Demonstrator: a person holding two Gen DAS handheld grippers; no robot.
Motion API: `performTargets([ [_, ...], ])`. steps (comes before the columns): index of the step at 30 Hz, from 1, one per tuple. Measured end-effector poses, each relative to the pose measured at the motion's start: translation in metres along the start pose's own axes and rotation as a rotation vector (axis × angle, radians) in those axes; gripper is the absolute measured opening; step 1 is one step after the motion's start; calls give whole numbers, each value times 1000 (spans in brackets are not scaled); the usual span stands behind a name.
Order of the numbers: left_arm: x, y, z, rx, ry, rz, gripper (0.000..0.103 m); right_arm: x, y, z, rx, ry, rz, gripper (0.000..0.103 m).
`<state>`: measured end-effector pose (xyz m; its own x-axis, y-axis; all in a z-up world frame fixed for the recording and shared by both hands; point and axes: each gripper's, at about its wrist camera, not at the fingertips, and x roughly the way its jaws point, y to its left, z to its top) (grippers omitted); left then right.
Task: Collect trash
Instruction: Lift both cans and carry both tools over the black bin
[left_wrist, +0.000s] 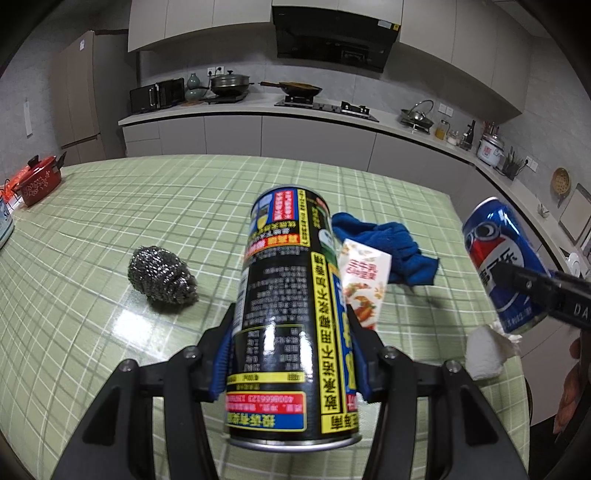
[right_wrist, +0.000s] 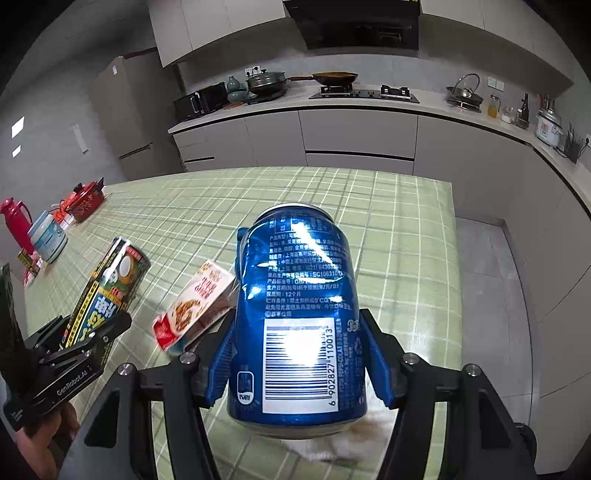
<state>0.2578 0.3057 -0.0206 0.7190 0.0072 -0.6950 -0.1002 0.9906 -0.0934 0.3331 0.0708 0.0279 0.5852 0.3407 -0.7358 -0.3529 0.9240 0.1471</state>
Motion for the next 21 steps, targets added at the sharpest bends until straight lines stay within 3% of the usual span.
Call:
performTargets([
  [11,-19,-31,-14,18,-6,-23,54,-31,-15,-27,6,-2,7,64],
  [21,-41,-82,-25,68,-19,-80,54,-80,-55,-55,49,-32,-22,64],
])
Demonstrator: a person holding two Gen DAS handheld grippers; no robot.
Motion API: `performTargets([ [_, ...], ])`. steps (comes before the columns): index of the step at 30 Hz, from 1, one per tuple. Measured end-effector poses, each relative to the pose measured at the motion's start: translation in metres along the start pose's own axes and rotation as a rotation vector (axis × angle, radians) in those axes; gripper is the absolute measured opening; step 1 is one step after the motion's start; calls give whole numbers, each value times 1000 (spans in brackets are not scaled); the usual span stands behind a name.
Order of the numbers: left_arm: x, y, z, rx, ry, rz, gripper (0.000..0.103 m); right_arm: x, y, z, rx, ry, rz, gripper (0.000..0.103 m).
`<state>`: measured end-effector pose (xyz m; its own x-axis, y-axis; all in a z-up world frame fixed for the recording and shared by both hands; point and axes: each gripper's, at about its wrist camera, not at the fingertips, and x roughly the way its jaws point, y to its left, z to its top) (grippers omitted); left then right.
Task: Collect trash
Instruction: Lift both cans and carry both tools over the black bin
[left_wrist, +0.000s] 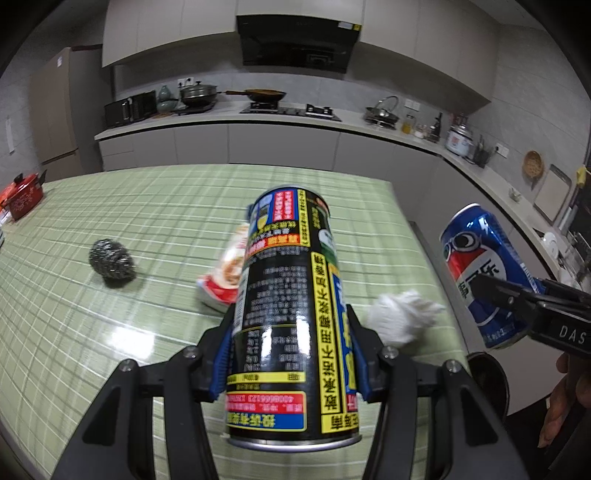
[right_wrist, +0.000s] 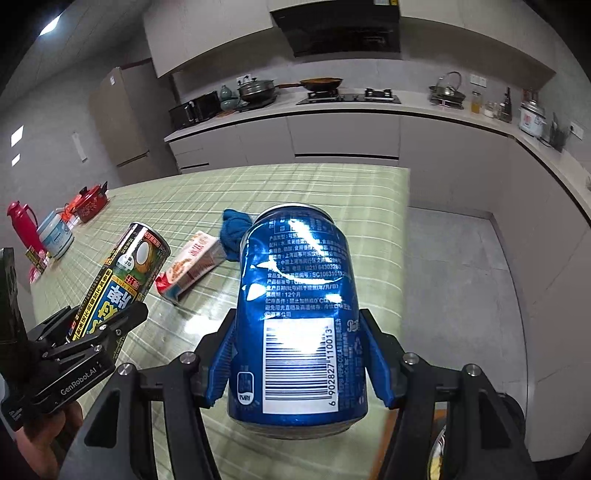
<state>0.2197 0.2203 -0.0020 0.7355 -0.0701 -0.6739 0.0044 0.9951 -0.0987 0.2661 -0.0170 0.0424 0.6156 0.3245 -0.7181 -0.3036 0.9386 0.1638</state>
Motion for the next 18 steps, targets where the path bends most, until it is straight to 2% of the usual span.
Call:
performTargets([
  [18,-16,-147,-28,131,10,-153,53,-96,-132,-64,141,-30,-131,64],
])
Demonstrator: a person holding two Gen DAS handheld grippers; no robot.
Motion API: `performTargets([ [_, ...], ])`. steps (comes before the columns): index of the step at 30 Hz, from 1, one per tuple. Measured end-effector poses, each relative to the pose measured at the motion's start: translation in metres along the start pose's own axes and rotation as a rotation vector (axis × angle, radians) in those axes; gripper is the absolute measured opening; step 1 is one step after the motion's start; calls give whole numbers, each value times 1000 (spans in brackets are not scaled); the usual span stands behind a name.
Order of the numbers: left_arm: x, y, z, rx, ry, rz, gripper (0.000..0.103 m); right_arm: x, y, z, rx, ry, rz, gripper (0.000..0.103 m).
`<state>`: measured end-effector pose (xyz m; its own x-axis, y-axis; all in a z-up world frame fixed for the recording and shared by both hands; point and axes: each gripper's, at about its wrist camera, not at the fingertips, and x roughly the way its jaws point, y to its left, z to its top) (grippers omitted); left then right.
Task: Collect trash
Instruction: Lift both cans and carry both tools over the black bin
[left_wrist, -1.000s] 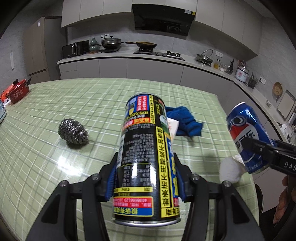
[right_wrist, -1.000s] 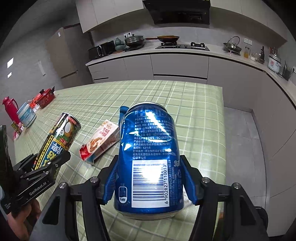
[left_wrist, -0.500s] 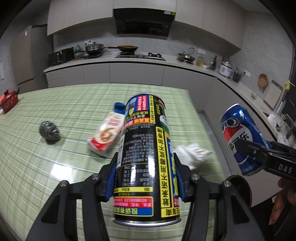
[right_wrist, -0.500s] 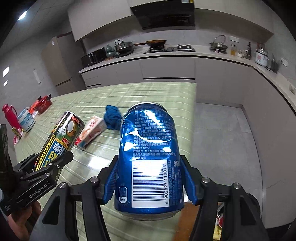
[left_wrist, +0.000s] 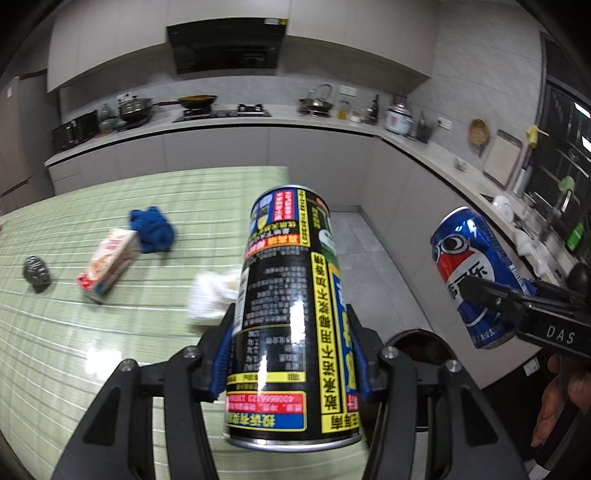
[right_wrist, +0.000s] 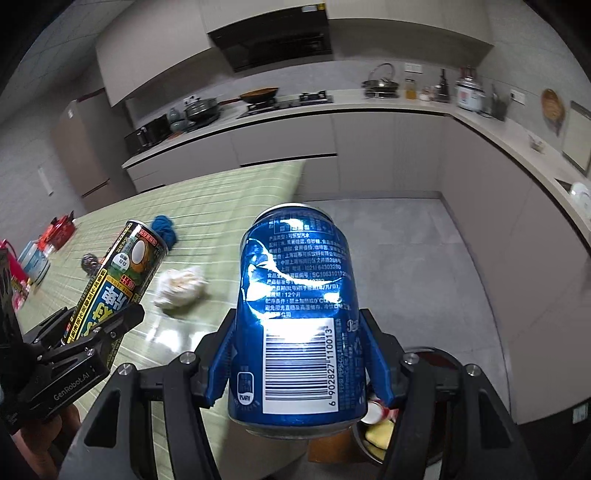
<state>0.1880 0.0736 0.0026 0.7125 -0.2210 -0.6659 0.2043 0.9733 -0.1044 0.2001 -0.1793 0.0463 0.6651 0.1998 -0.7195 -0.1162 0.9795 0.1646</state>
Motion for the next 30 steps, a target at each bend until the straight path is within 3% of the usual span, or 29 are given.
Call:
performTargets([
  [14,43,-126,-41,67,112,-99,53,-21,-134,-60,102,68,-95,64],
  [21,67,-169,-69,72,185,-112,53,-1,-177,-86,127,132,-97,64],
  [30,108,-192,-101,60,271,-99,53,47,-211,-116,135,213,-69,64],
])
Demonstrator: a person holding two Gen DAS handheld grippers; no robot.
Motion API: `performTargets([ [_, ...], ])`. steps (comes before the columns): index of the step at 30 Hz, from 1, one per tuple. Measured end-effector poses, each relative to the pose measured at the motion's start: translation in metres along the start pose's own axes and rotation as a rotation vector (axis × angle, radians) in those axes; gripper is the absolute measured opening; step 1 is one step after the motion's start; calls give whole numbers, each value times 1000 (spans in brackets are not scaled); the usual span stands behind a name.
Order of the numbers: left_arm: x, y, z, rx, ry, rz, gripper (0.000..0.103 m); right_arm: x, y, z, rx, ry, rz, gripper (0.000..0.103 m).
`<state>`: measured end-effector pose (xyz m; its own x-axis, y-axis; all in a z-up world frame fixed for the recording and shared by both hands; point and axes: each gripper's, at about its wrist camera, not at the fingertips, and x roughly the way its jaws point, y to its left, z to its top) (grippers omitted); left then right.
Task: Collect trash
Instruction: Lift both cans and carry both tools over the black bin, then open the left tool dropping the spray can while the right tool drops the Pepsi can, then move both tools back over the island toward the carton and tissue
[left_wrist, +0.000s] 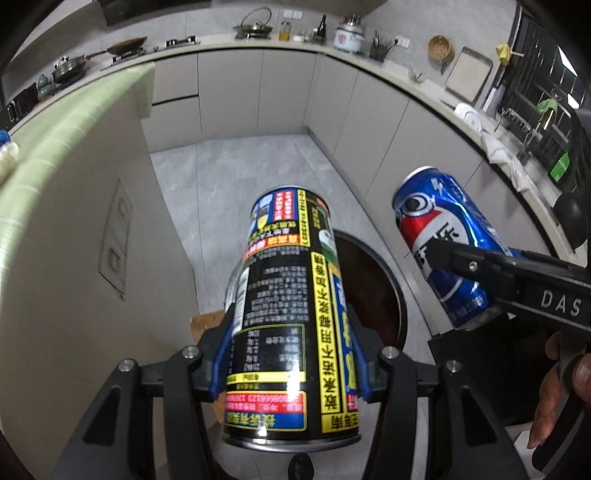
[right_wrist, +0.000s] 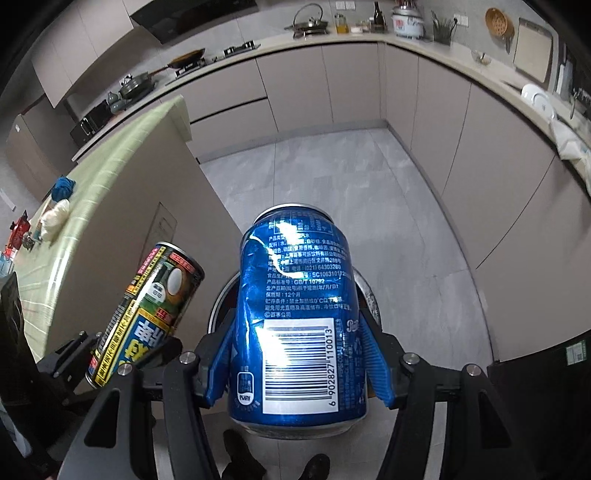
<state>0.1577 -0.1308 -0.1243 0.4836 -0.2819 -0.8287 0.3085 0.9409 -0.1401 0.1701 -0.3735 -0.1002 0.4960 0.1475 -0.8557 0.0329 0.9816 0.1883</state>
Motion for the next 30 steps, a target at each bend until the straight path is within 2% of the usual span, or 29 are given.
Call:
performTargets([
  [11,50,-12,-11,-41,73,20,53,62,-7,2,-6,80,46,65],
  [15,62,-14,-13,-72,90,-3,54,79,-9,2,8,99,86,65],
  [16,64,-13,-15,-78,93,-13,54,82,-10,4,19,99,121,67],
  [17,67,-12,-17,-85,101,-15,61,86,-12,7,32,102,157,68],
  [18,68,-12,-19,-87,109,5,80,87,-14,8,45,106,157,75],
  [19,64,-12,-21,-85,97,33,89,87,-20,11,67,97,107,100],
  [20,57,-11,-22,-90,70,51,97,83,-25,12,79,80,88,103],
  [25,39,-14,-19,-78,46,88,98,67,-40,21,118,38,52,103],
  [30,27,-19,-18,-82,34,96,98,53,-34,28,90,13,25,103],
])
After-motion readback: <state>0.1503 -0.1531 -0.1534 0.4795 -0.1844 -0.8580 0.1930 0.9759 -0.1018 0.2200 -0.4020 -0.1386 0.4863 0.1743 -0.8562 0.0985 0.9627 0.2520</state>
